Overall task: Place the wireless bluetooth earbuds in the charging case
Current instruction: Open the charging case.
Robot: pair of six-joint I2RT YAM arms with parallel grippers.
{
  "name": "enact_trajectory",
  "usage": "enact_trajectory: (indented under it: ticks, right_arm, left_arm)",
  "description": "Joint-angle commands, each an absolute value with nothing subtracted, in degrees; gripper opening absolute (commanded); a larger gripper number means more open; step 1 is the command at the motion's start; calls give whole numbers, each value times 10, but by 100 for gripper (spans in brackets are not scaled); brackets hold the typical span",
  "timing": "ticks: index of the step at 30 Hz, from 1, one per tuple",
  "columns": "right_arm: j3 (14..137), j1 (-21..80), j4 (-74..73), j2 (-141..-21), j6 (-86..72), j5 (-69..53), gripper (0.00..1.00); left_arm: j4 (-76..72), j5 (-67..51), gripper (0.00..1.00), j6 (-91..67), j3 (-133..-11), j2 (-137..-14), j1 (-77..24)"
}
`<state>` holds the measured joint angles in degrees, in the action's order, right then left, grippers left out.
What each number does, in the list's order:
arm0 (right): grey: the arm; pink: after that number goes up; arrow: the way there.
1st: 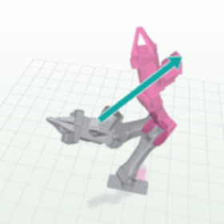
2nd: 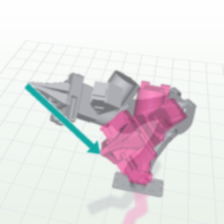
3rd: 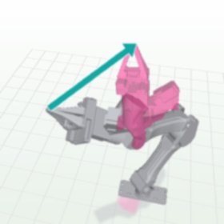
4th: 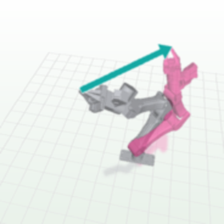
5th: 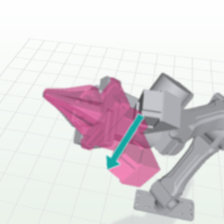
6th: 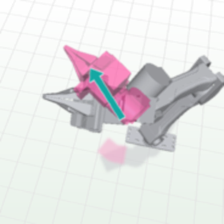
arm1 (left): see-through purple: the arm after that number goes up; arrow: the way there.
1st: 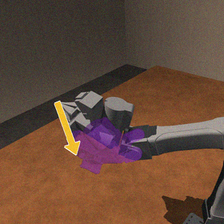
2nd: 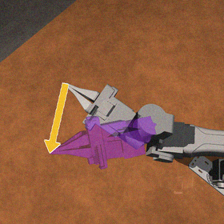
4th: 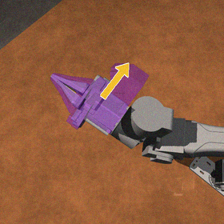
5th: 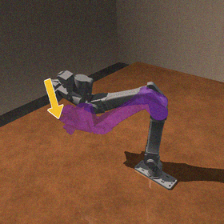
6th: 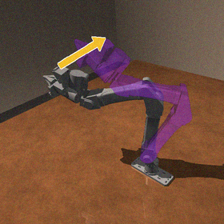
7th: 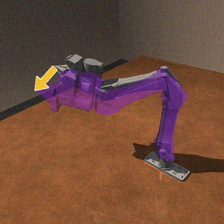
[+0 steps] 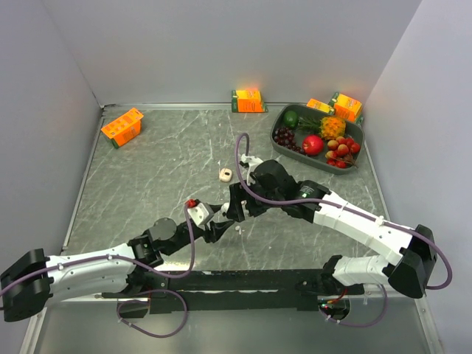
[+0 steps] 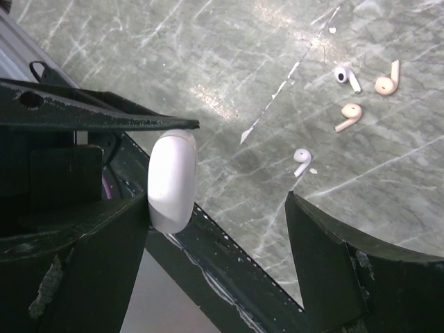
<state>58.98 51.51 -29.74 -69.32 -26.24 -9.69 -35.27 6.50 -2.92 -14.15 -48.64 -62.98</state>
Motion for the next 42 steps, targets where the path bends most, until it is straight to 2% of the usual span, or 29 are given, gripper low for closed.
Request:
enact_trajectory:
  ticks: [1,35,39,42]
  right_arm:
    - [616,517,-285,-696,-277,-80,85]
    - [614,501,-296,-642,-294,-50,84]
    - [584,496,-214,-607,-316,-117,87]
    - [578,483,-173,-614,-345,-177,82]
  left_arm:
    - [-367,83,1,-20,-144,-468,-642]
    - [-334,149,1,-15,-124,-404,-659]
    - [-343,152,1,-18,-120,-396,-658]
    - [-351,149,1,-19,-120,-395,-659]
